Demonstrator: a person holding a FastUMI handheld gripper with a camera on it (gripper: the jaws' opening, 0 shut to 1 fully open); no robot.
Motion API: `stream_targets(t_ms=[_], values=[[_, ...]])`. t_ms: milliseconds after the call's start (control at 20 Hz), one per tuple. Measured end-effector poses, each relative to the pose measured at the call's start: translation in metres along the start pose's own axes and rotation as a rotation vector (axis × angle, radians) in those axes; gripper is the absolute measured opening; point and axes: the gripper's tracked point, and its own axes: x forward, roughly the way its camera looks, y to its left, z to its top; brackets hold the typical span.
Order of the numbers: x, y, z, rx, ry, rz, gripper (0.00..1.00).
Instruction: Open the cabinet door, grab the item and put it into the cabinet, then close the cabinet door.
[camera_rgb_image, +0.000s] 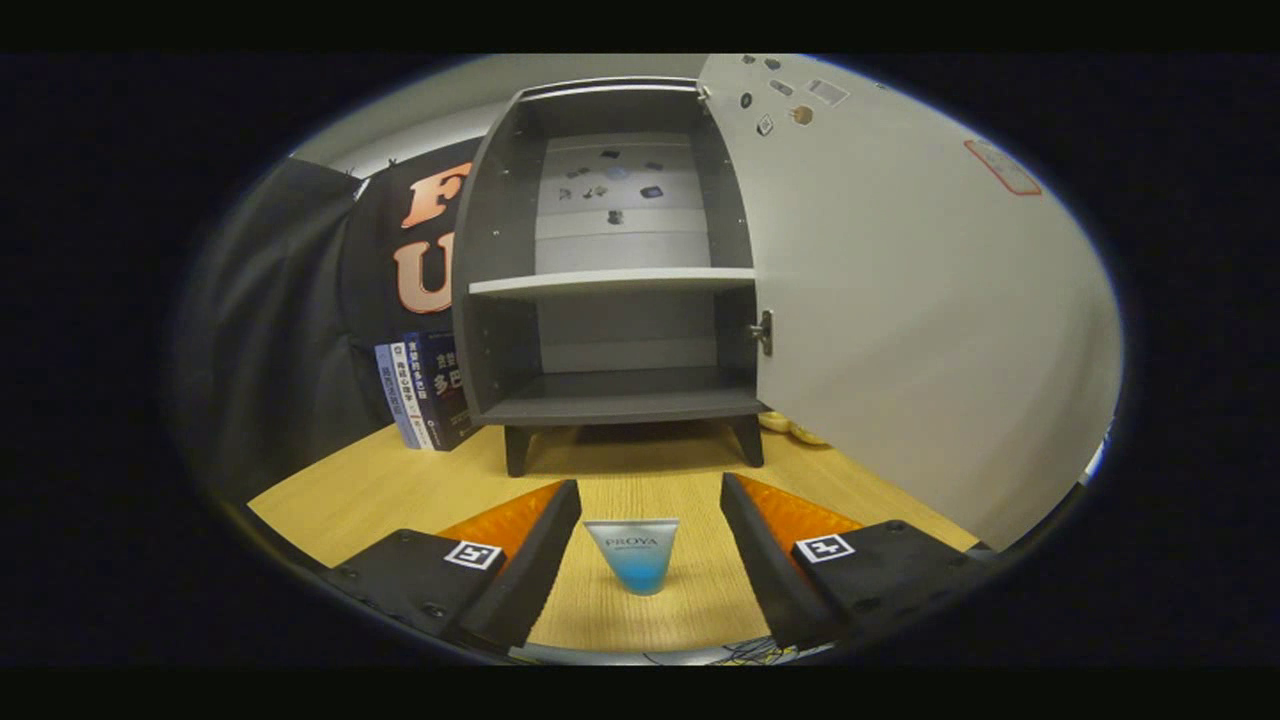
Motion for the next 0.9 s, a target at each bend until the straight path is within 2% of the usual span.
stream_targets(t_ms=[50, 200, 500, 600, 650, 750, 900], values=[[0.000, 0.002, 0.000, 0.021, -0.020, 0.005, 0.92], [0.014, -0.002, -0.024, 0.029, 0.035, -0.008, 0.97], [0.027, 0.002, -0.060, 0.008, 0.113, 0.001, 0.94], [0.030, 0.005, -0.062, 0.014, 0.121, 0.007, 0.78], [0.031, 0.005, -0.062, 0.012, 0.125, 0.004, 0.62], [0.030, 0.009, -0.061, 0.003, 0.153, 0.008, 0.60], [0.025, 0.021, -0.036, 0.006, 0.134, 0.027, 0.57]])
